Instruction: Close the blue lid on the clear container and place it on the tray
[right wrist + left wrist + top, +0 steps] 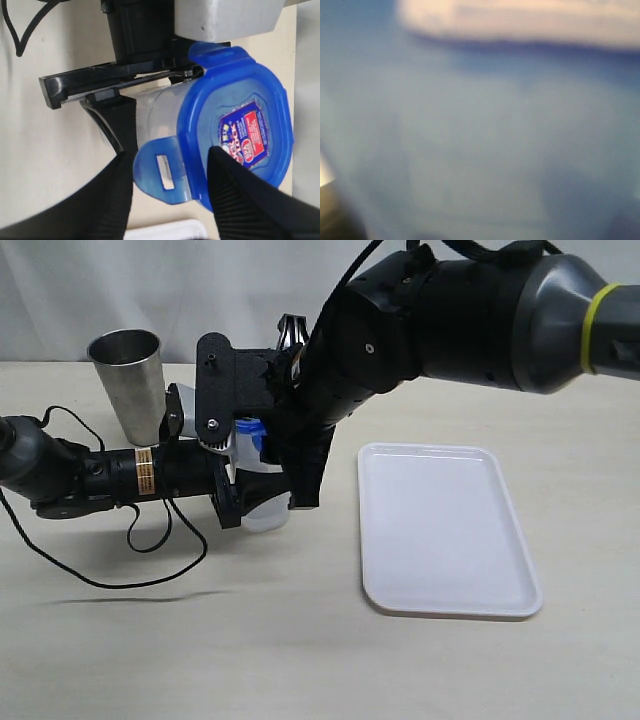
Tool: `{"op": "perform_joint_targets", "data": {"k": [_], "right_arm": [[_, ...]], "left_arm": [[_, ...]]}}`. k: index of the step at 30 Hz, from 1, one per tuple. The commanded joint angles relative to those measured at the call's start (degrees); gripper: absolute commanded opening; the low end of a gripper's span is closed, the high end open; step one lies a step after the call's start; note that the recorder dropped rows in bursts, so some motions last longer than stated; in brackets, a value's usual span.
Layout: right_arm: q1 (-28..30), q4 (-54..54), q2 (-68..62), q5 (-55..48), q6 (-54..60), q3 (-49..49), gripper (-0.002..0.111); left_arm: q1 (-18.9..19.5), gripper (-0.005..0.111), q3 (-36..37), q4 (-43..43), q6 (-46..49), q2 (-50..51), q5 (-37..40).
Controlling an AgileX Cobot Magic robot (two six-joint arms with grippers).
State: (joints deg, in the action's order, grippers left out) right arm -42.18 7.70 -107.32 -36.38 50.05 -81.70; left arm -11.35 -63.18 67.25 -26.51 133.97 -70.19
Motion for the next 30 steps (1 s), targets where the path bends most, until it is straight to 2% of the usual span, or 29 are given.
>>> {"op": "perform_joint_targets", "data": {"k": [1, 6, 10, 22, 27, 30], "right_arm": [[0.04, -3.28, -3.71, -7.78, -1.23, 1.85, 0.045], [0.04, -4.97, -2.41, -7.86, -1.47, 1.74, 0.046], [0.04, -5.84, -0.20, -7.86, -1.47, 1.74, 0.054], [0.04, -12.08, 5.51, -9.67, -0.16, 1.62, 0.053], [0.15, -15.22, 6.16, -12.30, -2.39, -3.84, 0.053], [0.15, -11.71, 6.16, -12.19, -3.37, -6.11, 0.053]], "left_arm": [[-0.70, 0.000, 0.06, 3.20, -0.31, 0.31, 0.22], [-0.70, 0.000, 0.06, 3.21, -0.31, 0.31, 0.22], [-0.70, 0.000, 0.06, 3.21, -0.31, 0.31, 0.22], [-0.70, 0.000, 0.06, 3.21, -0.52, 0.31, 0.22], [-0.70, 0.000, 0.06, 3.10, -0.85, 0.31, 0.22], [-0.70, 0.000, 0.06, 3.20, -0.95, 0.31, 0.22]]}}
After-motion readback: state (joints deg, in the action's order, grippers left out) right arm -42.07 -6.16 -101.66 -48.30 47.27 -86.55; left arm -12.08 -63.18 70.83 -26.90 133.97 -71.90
